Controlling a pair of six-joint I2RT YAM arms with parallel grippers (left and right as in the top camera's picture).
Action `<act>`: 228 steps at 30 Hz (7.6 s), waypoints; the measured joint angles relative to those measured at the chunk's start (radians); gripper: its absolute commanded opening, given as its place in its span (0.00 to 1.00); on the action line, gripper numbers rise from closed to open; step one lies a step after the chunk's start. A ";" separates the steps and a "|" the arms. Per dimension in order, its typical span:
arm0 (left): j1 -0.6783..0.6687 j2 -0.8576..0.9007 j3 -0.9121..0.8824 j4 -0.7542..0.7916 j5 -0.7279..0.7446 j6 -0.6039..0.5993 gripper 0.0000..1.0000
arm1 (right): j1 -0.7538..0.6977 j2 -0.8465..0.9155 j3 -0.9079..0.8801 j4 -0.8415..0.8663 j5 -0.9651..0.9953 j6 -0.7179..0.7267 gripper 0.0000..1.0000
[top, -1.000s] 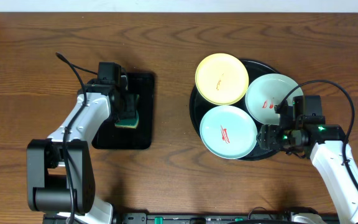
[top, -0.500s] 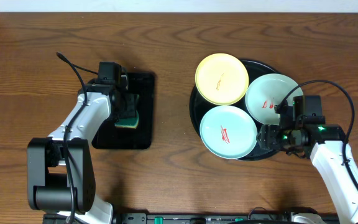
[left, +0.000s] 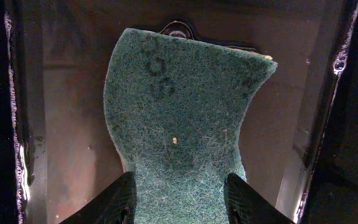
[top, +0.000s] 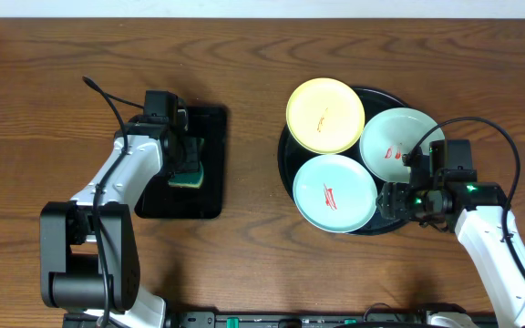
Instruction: Clean dirty plates on tray and stack at the side
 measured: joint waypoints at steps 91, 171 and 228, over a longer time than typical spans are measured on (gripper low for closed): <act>-0.003 -0.045 -0.137 0.114 0.023 -0.027 0.07 | 0.000 0.000 0.000 0.008 0.000 0.000 0.68; -0.004 -0.338 -0.114 0.010 0.098 -0.099 0.07 | 0.106 0.210 -0.089 0.387 0.053 0.259 0.01; -0.207 -0.098 -0.114 0.249 0.079 -0.331 0.07 | 0.106 0.210 -0.089 0.377 0.053 0.260 0.01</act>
